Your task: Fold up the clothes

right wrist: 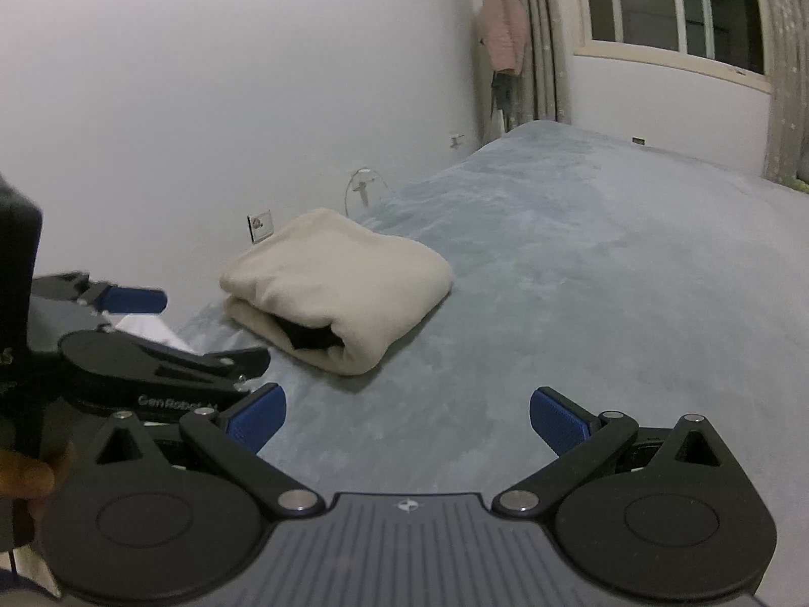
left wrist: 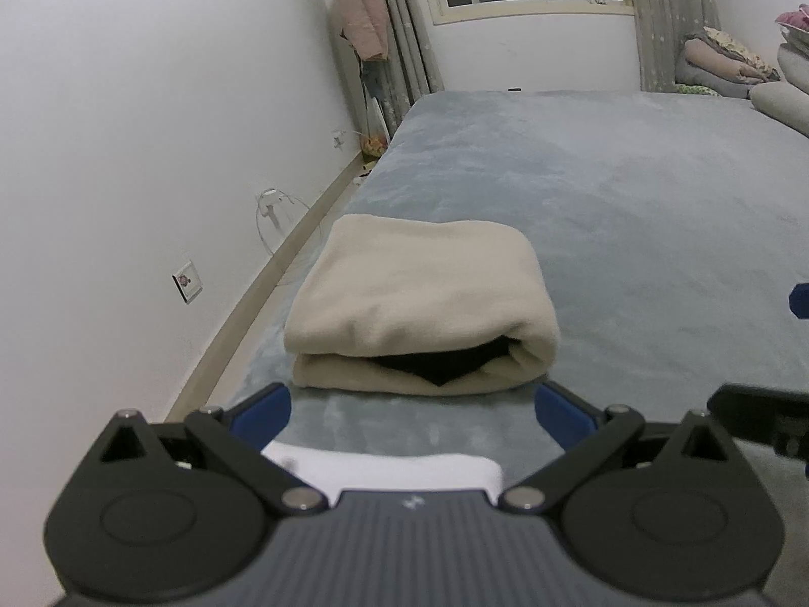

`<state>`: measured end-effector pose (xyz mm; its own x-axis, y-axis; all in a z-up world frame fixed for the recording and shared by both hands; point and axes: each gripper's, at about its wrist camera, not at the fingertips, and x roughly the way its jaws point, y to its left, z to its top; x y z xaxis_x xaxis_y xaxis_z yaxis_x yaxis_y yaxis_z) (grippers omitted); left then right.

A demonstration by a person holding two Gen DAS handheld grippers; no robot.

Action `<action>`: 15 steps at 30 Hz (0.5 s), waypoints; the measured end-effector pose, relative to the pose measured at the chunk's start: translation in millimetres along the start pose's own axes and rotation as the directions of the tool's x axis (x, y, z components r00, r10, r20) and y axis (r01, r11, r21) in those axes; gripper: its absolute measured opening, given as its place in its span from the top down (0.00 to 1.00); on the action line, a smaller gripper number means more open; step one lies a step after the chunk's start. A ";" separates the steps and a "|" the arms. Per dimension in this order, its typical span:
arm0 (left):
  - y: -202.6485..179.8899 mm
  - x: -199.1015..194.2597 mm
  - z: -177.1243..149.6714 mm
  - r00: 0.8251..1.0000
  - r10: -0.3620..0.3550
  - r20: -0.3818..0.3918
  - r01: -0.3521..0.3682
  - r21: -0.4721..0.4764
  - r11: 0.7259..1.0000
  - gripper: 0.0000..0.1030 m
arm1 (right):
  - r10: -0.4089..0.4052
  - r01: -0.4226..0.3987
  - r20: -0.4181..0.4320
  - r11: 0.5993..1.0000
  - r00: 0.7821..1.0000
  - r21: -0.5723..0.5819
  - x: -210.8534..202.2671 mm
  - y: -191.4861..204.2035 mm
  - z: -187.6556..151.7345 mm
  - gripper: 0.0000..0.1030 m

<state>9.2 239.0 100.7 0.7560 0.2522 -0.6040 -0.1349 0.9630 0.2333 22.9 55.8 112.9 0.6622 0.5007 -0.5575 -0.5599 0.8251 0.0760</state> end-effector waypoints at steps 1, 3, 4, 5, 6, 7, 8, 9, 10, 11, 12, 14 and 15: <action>-1.8 -1.5 0.8 1.000 0.008 0.002 -0.008 -0.001 1.000 0.00 | 0.005 -0.005 0.002 1.000 1.000 -0.009 -3.0 -0.4 -0.5 0.00; -5.2 -4.1 2.2 1.000 0.022 0.003 -0.022 -0.004 1.000 0.00 | 0.018 -0.018 0.008 1.000 1.000 -0.021 -9.6 -2.2 -1.4 0.00; -7.6 -5.4 2.9 1.000 0.024 0.002 -0.024 -0.005 1.000 0.00 | 0.021 -0.021 0.012 1.000 1.000 -0.022 -13.0 -4.3 -2.1 0.00; -10.1 -6.5 3.3 1.000 0.021 0.001 -0.021 -0.006 1.000 0.00 | 0.024 -0.024 0.014 0.999 1.000 -0.023 -16.6 -7.1 -2.8 0.00; -12.5 -7.5 3.8 1.000 0.018 0.001 -0.018 -0.007 1.000 0.00 | 0.027 -0.026 0.015 0.999 1.000 -0.025 -19.9 -10.2 -3.8 0.00; -15.0 -8.6 4.2 1.000 0.015 0.000 -0.015 -0.008 1.000 0.00 | 0.028 -0.027 0.017 0.999 0.999 -0.027 -22.9 -13.3 -4.9 0.00; -17.9 -9.3 4.7 1.000 0.011 0.000 -0.011 -0.007 1.000 0.00 | 0.024 -0.023 0.017 0.999 1.000 -0.030 -25.3 -16.6 -6.3 0.00; -21.6 -10.6 5.1 1.000 0.009 0.001 -0.009 -0.006 1.000 0.00 | 0.019 -0.019 0.015 0.999 1.000 -0.034 -27.7 -20.1 -7.8 0.00; -26.1 -12.4 5.8 1.000 0.008 0.005 -0.008 -0.009 1.000 0.00 | 0.016 -0.015 0.014 0.999 1.000 -0.038 -30.2 -23.8 -9.2 0.00; -30.5 -14.2 6.4 1.000 0.008 0.009 -0.008 -0.012 1.000 0.00 | 0.014 -0.014 0.011 0.999 1.000 -0.039 -32.9 -28.1 -10.5 0.00; -35.2 -15.9 7.1 1.000 0.001 0.012 -0.001 -0.024 1.000 0.00 | 0.014 -0.013 0.010 0.999 1.000 -0.040 -35.7 -32.3 -11.5 0.00; -44.4 -18.6 8.0 1.000 -0.028 0.014 0.029 -0.046 0.999 0.00 | 0.013 -0.013 0.014 0.999 1.000 -0.036 -41.9 -41.1 -12.3 0.00; -48.1 -18.5 8.2 0.998 -0.054 0.010 0.055 -0.063 0.997 0.00 | 0.013 -0.012 0.016 0.999 1.000 -0.034 -44.9 -45.5 -12.6 0.00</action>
<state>7.0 187.2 106.8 0.7687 0.1988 -0.6079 -0.1335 0.9794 0.1515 12.3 -7.6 124.0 0.6630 0.5153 -0.5430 -0.5845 0.8095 0.0545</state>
